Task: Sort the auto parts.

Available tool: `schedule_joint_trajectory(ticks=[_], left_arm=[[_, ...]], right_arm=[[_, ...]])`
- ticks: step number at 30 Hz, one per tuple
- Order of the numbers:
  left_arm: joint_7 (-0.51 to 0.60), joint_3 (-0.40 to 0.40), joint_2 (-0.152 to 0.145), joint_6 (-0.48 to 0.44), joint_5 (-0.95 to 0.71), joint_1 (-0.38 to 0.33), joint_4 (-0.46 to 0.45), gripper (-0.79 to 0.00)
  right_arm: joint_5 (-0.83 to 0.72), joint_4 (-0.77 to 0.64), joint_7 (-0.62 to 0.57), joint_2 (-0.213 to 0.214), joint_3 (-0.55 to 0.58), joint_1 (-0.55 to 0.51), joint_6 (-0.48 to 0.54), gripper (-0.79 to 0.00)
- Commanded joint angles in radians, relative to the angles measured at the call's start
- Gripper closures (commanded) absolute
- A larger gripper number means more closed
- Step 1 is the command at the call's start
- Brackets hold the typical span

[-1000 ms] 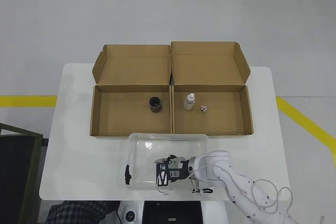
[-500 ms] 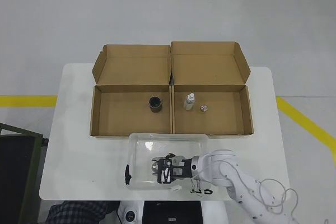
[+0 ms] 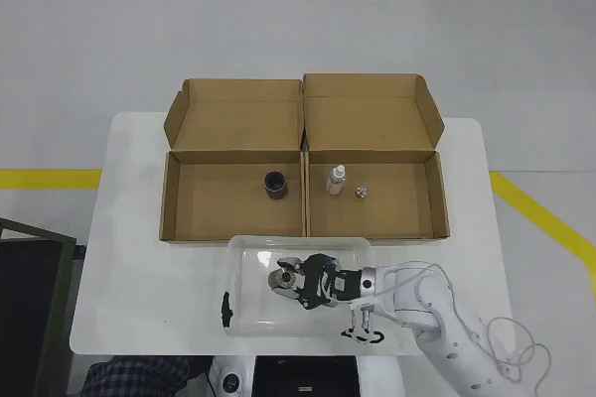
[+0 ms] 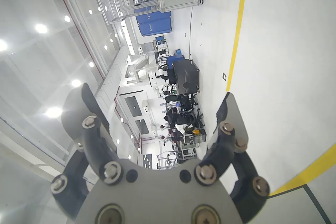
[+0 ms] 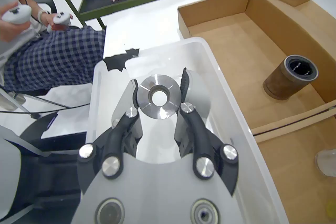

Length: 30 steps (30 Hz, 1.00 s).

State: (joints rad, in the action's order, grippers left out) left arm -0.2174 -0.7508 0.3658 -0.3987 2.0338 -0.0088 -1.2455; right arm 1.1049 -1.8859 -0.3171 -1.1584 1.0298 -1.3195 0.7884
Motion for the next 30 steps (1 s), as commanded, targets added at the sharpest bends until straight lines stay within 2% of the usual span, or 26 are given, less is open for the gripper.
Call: schedule_joint_trajectory(ticks=[1, 17, 24, 30], left_arm=[[0.0, 0.0, 0.0, 0.0, 0.0, 0.0, 0.0, -0.785], [0.0, 0.0, 0.0, 0.0, 0.0, 0.0, 0.0, -0.785], [0.0, 0.0, 0.0, 0.0, 0.0, 0.0, 0.0, -0.785], [0.0, 0.0, 0.0, 0.0, 0.0, 0.0, 0.0, -0.785]], right_arm=[[-0.022, -0.005, 0.029, 0.003, 0.017, -0.009, -0.001, 0.0], [-0.113, 0.034, 0.211, 0.005, 0.077, -0.021, -0.055, 0.0], [-0.095, 0.058, 0.231, -0.006, 0.046, 0.03, -0.116, 0.0], [-0.031, 0.083, 0.177, -0.018, -0.002, 0.095, -0.165, 0.0]])
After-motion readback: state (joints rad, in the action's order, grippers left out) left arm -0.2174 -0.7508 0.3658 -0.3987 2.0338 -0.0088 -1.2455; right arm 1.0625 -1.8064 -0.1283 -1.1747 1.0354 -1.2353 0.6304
